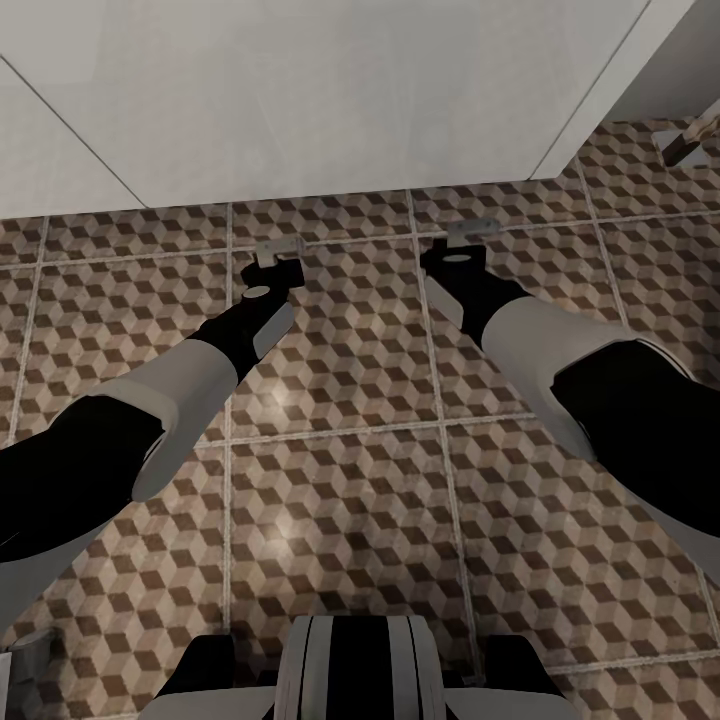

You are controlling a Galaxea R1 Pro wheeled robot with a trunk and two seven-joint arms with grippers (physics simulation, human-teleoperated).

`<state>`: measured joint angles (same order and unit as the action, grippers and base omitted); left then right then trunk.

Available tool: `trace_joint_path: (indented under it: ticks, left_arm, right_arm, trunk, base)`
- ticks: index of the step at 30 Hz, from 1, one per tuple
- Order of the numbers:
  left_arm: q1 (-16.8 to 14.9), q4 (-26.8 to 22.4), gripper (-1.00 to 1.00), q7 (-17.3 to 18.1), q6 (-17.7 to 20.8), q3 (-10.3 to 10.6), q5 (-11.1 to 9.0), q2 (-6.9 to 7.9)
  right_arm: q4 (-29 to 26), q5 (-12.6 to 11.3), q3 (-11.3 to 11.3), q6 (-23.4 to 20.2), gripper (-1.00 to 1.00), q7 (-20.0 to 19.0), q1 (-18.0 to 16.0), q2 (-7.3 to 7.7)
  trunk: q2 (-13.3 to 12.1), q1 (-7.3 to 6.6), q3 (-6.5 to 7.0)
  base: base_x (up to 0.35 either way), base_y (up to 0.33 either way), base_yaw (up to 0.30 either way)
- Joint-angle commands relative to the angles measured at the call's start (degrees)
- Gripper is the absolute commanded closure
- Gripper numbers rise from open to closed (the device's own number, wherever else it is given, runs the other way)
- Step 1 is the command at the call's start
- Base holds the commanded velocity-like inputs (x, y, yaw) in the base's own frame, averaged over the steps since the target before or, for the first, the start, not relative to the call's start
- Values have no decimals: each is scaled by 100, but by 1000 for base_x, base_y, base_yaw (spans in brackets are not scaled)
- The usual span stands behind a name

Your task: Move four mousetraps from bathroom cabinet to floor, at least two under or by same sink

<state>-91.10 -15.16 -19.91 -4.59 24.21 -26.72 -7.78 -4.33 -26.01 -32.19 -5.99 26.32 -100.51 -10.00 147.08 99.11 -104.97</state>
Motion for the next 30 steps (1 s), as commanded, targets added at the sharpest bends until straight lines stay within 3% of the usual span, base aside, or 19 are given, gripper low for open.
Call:
trace_joint_path:
  ticks: [1, 30]
  left_arm:
    - [-4, 4, 100, -31, -31, 49, -44, 0]
    - [146, 32, 100, -31, -328, 57, -35, -4]
  right_arm:
    - [-7, -46, -50, -34, 100, 31, 7, 0]
    - [-12, -44, -50, -16, 100, 31, 118, 0]
  trunk:
    - [1, -1, -3]
    - [1, -1, -3]
  base:
    - [0, 0, 0]
    - [0, 0, 0]
